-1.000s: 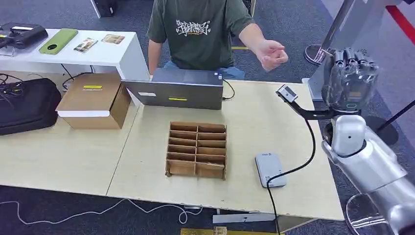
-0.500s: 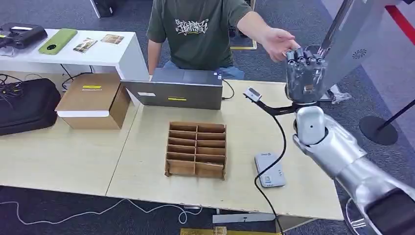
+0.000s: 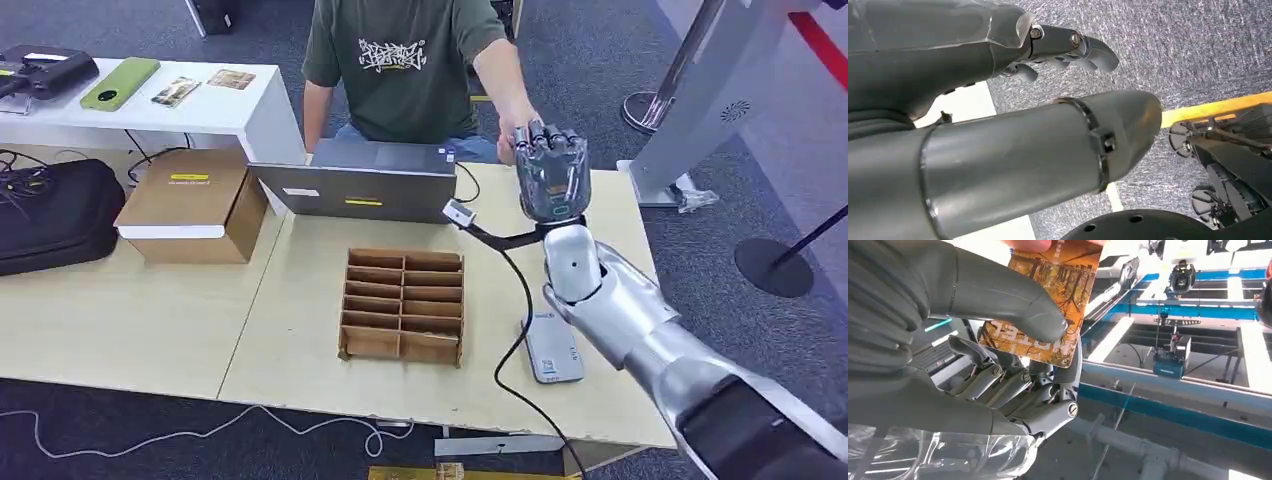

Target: Pass the card to the sensor for recognition and then transmit it.

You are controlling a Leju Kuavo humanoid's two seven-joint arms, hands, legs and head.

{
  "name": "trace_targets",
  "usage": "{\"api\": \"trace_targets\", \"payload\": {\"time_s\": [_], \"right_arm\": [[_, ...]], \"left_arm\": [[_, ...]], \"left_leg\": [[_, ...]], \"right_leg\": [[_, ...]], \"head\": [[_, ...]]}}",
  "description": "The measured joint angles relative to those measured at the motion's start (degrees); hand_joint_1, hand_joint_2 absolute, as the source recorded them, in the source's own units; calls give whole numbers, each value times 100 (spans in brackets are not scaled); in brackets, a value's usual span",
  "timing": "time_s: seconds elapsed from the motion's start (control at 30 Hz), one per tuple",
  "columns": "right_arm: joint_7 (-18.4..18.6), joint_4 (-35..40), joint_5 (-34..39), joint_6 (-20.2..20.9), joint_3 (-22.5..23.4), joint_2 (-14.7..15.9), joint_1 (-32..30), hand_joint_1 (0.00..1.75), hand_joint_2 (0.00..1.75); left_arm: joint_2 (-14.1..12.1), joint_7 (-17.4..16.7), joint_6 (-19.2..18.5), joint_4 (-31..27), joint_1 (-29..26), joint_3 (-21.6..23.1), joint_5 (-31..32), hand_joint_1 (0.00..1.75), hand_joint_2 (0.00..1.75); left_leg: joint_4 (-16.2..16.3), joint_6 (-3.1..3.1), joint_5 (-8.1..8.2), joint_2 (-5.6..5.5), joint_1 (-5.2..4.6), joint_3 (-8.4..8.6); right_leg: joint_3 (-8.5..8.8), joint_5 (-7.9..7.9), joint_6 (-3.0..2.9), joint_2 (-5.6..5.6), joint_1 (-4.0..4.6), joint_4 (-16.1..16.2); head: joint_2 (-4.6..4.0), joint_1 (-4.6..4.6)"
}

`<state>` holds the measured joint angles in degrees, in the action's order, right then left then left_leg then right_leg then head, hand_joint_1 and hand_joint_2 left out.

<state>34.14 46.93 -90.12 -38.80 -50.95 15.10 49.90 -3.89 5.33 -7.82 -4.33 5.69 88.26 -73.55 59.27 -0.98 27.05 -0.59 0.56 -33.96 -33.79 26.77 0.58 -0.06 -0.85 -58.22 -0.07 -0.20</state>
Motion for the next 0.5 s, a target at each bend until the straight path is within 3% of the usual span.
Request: {"api": "trace_targets", "payload": {"time_s": [0.47,0.5], "right_arm": [[-79,-190,2,0,125,-50,-2,175,175],[-79,-203,0,0,125,-53,-2,0,175]], "left_arm": [[-9,0,-57,0,-20,0,-17,0,0],[-9,0,-57,0,-20,0,-18,0,0]], "left_leg": [[0,0,0,0,1,0],[0,0,0,0,1,0]], "right_leg": [[-2,0,0,1,1,-1],[-2,0,0,1,1,-1]], "head": [[0,-2],[0,0]]}}
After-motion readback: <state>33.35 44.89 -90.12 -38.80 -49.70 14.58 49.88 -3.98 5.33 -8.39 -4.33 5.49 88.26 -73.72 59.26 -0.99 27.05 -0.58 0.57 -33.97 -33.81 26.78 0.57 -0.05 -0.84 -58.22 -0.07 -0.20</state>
